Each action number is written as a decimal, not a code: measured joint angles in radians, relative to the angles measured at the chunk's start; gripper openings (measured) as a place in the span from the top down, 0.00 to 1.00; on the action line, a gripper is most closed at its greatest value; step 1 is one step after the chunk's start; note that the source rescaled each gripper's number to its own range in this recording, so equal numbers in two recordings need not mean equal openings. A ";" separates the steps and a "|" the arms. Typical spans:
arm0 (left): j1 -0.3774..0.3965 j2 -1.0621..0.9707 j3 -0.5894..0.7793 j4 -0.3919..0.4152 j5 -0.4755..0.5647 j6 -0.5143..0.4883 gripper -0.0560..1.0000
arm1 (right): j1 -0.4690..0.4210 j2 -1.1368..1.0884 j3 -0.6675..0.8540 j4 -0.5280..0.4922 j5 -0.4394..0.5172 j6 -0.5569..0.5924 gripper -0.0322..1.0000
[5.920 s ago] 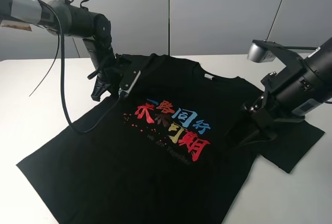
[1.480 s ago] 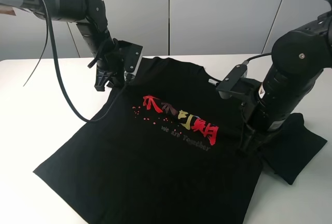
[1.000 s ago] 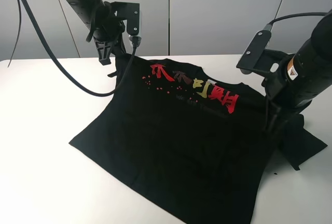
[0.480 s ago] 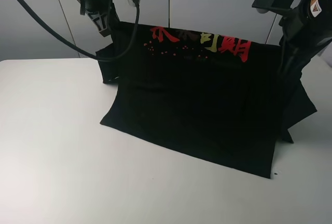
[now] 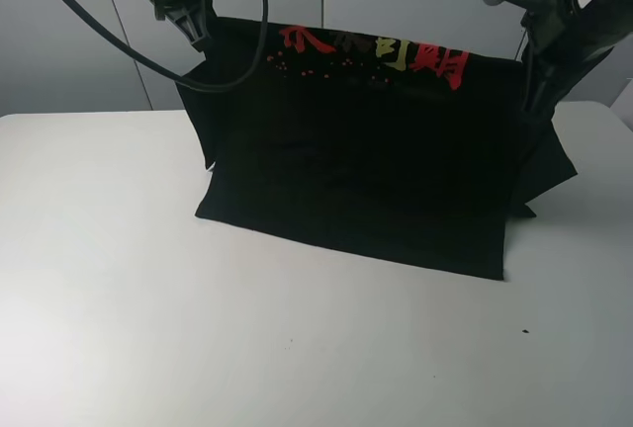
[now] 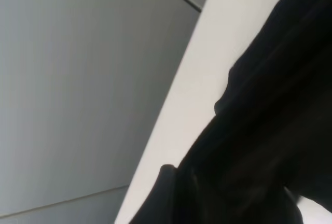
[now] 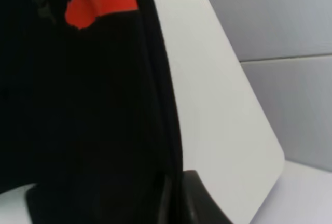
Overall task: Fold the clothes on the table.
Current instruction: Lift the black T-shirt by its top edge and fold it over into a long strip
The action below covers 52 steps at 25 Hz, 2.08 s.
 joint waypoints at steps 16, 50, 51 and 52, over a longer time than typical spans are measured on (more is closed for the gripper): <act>0.000 -0.004 -0.165 0.071 -0.057 -0.099 0.95 | -0.019 0.081 -0.264 -0.163 0.008 -0.013 0.97; 0.000 -0.041 0.052 -0.277 0.519 0.072 0.94 | -0.020 0.085 -0.094 0.623 0.519 -0.620 0.97; 0.000 -0.041 0.056 -0.277 0.519 0.065 0.94 | -0.020 0.085 -0.079 0.625 0.520 -0.611 0.97; 0.000 -0.041 0.060 -0.277 0.519 0.048 0.94 | -0.020 0.085 -0.067 0.625 0.520 -0.594 0.97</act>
